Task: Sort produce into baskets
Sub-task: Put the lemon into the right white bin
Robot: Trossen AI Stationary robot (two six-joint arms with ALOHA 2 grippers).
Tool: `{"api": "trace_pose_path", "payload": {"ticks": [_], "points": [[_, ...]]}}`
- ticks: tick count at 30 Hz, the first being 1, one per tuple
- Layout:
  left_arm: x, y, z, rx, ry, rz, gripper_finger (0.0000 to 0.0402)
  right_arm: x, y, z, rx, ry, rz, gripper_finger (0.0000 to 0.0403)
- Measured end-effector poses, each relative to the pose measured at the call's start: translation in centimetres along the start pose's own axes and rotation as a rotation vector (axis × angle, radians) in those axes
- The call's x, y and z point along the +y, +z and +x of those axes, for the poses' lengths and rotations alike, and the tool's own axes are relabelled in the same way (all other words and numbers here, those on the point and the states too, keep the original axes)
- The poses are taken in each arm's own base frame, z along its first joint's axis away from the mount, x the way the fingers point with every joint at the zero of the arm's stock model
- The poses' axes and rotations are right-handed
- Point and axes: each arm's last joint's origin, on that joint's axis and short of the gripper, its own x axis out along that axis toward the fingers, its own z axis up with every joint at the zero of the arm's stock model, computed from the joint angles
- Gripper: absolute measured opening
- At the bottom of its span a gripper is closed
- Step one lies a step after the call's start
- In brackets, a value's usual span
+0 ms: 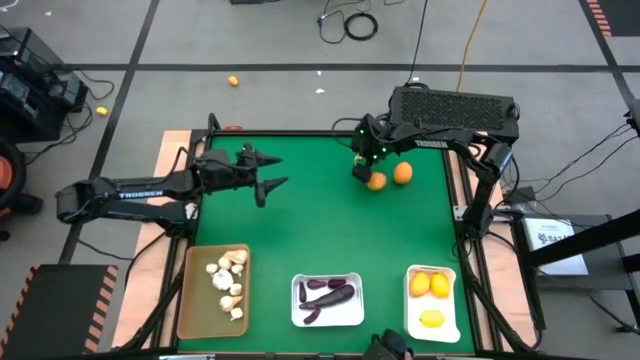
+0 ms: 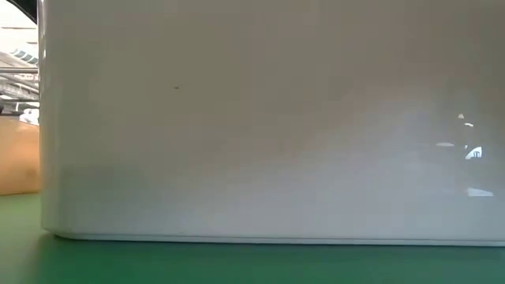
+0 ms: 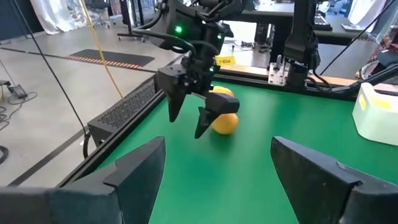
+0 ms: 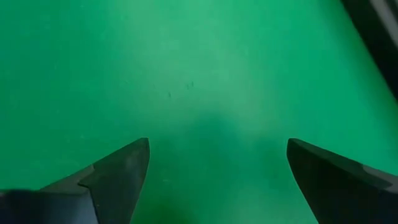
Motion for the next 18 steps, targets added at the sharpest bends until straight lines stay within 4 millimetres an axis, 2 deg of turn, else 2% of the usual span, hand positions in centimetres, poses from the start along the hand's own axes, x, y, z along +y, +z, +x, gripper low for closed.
{"api": "trace_pose_path", "payload": {"ticks": [4, 10, 14, 18], "points": [[0.0, -0.2, 0.3, 0.012, 0.001, 0.001, 0.0299, 0.0, -0.3, 0.0, 0.04, -0.037, 0.067, 0.037], [0.0, -0.4, 0.7, 0.012, 0.002, 0.005, 0.0299, 1.5, -0.6, -0.9, 0.08, 0.043, 0.056, 0.037], [0.1, -0.4, 0.8, 0.01, 0.004, 0.005, 0.0299, 2.6, -0.4, -2.3, 0.069, 0.027, 0.204, 0.037], [0.1, -0.3, 0.8, -0.002, 0.004, 0.001, 0.0299, 3.8, -0.8, -3.3, 0.11, -0.06, 0.354, 0.037]]}}
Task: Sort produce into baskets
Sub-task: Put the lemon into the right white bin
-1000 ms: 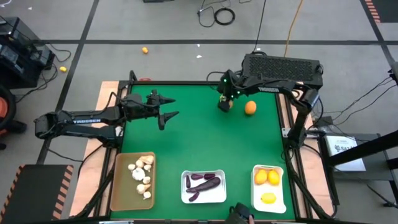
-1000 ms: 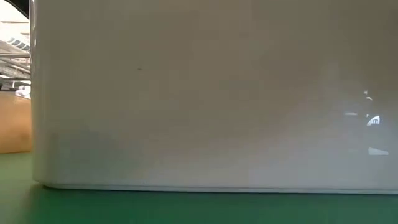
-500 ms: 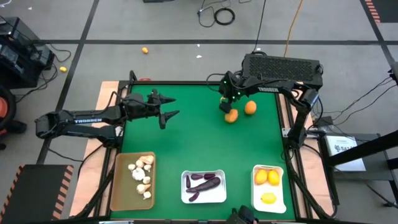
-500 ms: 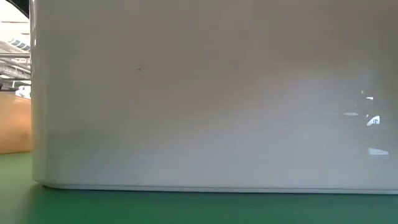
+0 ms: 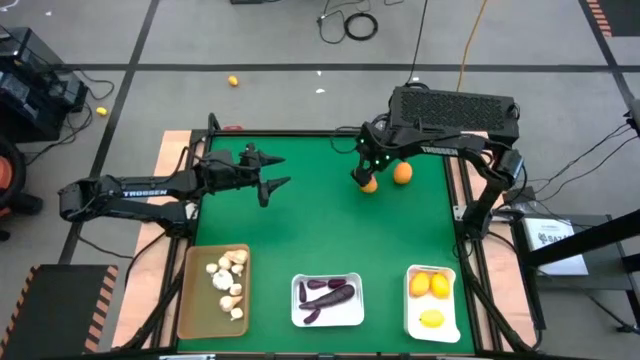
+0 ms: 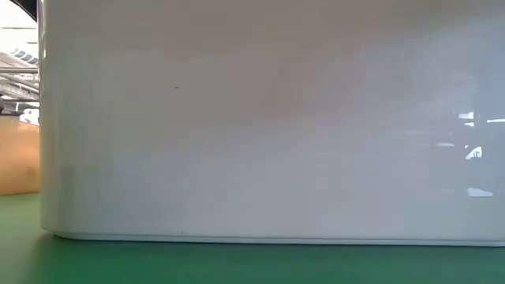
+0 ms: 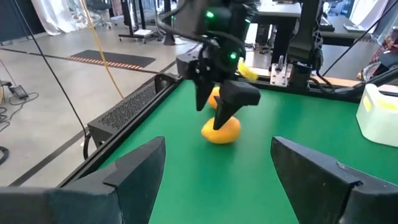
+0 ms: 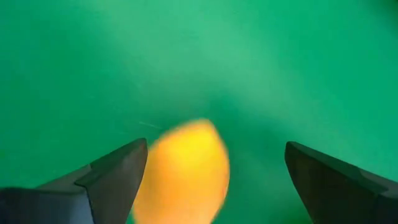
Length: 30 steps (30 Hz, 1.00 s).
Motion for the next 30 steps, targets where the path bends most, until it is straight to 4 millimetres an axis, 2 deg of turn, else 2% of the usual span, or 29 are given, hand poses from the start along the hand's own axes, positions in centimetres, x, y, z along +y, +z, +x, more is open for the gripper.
{"api": "trace_pose_path", "payload": {"ticks": [5, 9, 14, 21, 26, 30], "points": [[0.0, 0.0, 0.0, -0.005, -0.001, 0.005, 0.0299, 1.7, -0.9, -0.3, -0.024, -0.142, 0.024, 0.037], [0.0, 0.0, 0.0, -0.005, -0.003, 0.006, 0.0299, 3.1, -0.8, 0.3, -0.08, -0.146, 0.009, 0.037], [0.0, 0.0, 0.0, -0.005, -0.007, 0.006, 0.0299, 3.5, -1.7, 1.2, -0.005, -0.193, -0.022, 0.037], [0.0, 0.0, 0.0, -0.005, -0.008, 0.005, 0.0299, 4.2, -2.0, 1.1, -0.006, -0.206, -0.141, 0.037], [0.0, 0.0, 0.0, -0.005, -0.008, 0.004, 0.0299, 3.8, -1.8, 0.0, -0.055, -0.229, 0.018, 0.037], [0.0, 0.1, 0.0, -0.006, -0.008, -0.002, 0.0299, 2.9, -2.2, -0.7, -0.067, -0.361, 0.144, 0.037]]}}
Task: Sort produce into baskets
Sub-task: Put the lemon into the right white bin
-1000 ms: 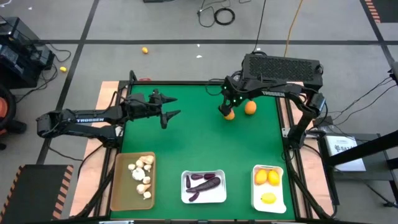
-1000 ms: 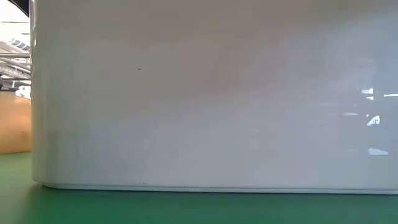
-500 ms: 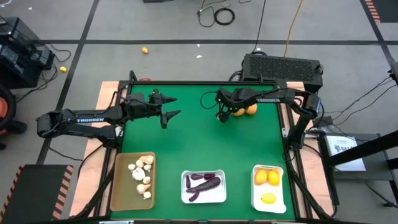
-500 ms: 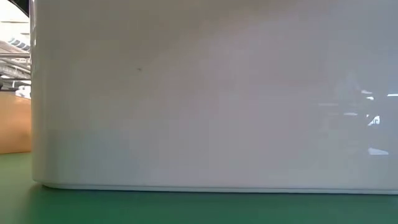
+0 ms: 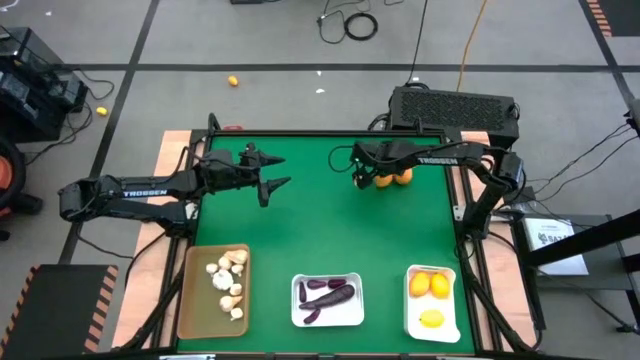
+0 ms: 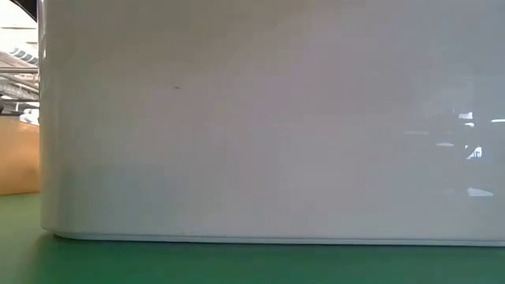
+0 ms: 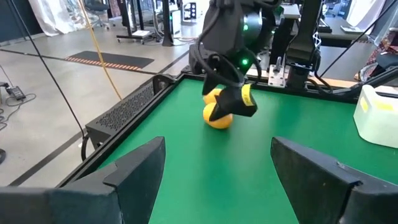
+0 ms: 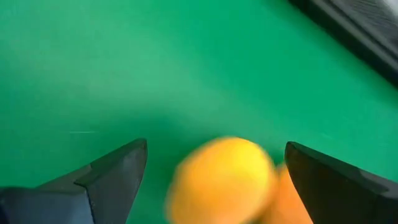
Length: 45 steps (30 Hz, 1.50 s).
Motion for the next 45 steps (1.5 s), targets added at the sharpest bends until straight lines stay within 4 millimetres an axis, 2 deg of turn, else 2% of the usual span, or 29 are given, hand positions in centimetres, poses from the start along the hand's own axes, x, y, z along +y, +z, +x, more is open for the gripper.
{"api": "trace_pose_path", "payload": {"ticks": [4, 12, 19, 25, 29, 35, 40, 45], "points": [[0.0, 0.0, 0.0, 0.001, 0.0, 0.0, 0.0299, -0.4, -0.7, 0.1, 0.05, -0.086, 0.036, 0.037], [0.0, -0.1, 0.0, 0.006, -0.019, -0.001, 0.0299, 0.2, -1.3, 0.1, 0.059, -0.091, 0.068, 0.037], [-0.1, -0.1, 0.0, 0.007, -0.033, -0.001, 0.0299, 0.3, -3.5, 2.7, 0.047, -0.048, 0.145, 0.037], [-0.2, -0.1, 0.0, 0.006, -0.037, -0.002, 0.0299, 0.2, -4.5, 3.9, 0.013, -0.024, 0.175, 0.0367], [-0.2, 0.0, 0.0, 0.002, -0.037, -0.001, 0.0299, 0.2, -4.4, 4.1, -0.015, -0.027, 0.156, 0.0345], [-0.2, 0.0, 0.0, 0.002, -0.037, -0.002, 0.0299, 0.1, -4.0, 4.2, -0.056, -0.039, 0.14, 0.0286], [-0.2, 0.0, 0.0, 0.003, -0.038, -0.002, 0.0299, 0.1, -3.8, 3.1, -0.059, -0.005, 0.122, 0.0245], [-0.2, 0.0, 0.0, 0.002, -0.038, -0.002, 0.0299, 1.0, -2.6, -0.4, -0.095, 0.149, 0.108, 0.0253]]}}
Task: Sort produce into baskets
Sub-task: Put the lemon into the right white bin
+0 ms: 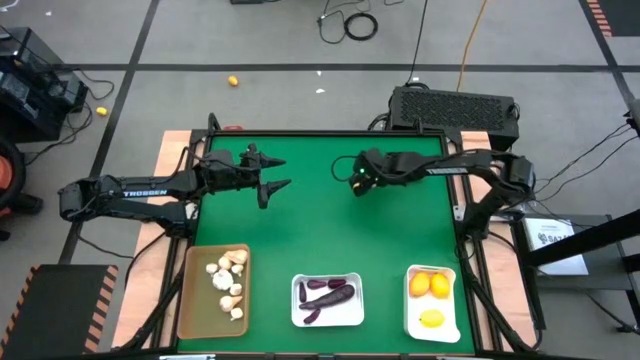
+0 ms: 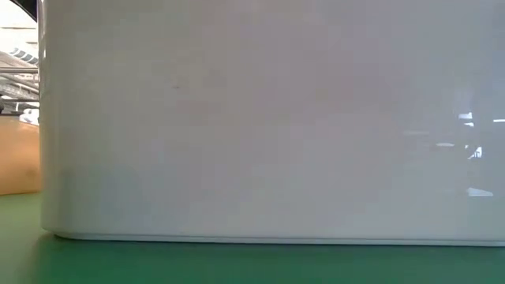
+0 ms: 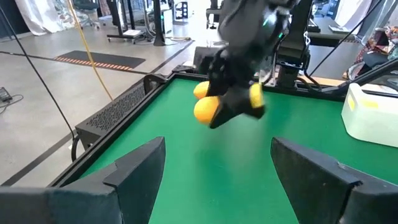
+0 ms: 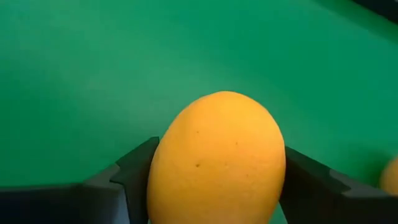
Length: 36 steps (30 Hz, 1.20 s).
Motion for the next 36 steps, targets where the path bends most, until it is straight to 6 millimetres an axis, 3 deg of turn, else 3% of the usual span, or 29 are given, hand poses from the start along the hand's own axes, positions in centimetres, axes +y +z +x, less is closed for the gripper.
{"api": "trace_pose_path", "payload": {"ticks": [4, 7, 13, 19, 29, 36], "points": [[0.0, 0.0, 0.0, 0.0, -0.007, 0.0, 0.0299, 1.8, 0.0, -3.6, 0.009, 0.168, -0.04, 0.0264], [-0.1, 0.0, 0.0, 0.0, -0.036, -0.001, 0.0299, 3.3, -1.1, -6.2, 0.072, 0.3, -0.066, 0.0262], [-0.1, 0.0, 0.0, -0.001, -0.043, -0.001, 0.0299, 6.3, -5.9, -10.4, 0.276, 0.53, -0.071, 0.0258], [-0.4, 0.0, 0.0, 0.0, -0.055, 0.002, 0.0299, 8.5, -11.7, -13.7, 0.534, 0.606, -0.035, 0.0259], [-1.1, 0.0, 0.0, -0.002, -0.087, -0.004, 0.0299, 8.7, -19.8, -18.6, 0.814, 0.542, 0.0, 0.026], [-1.6, 0.0, 0.0, -0.001, -0.107, -0.014, 0.0299, 8.2, -22.1, -22.6, 0.885, 0.531, -0.1, 0.026]]}}
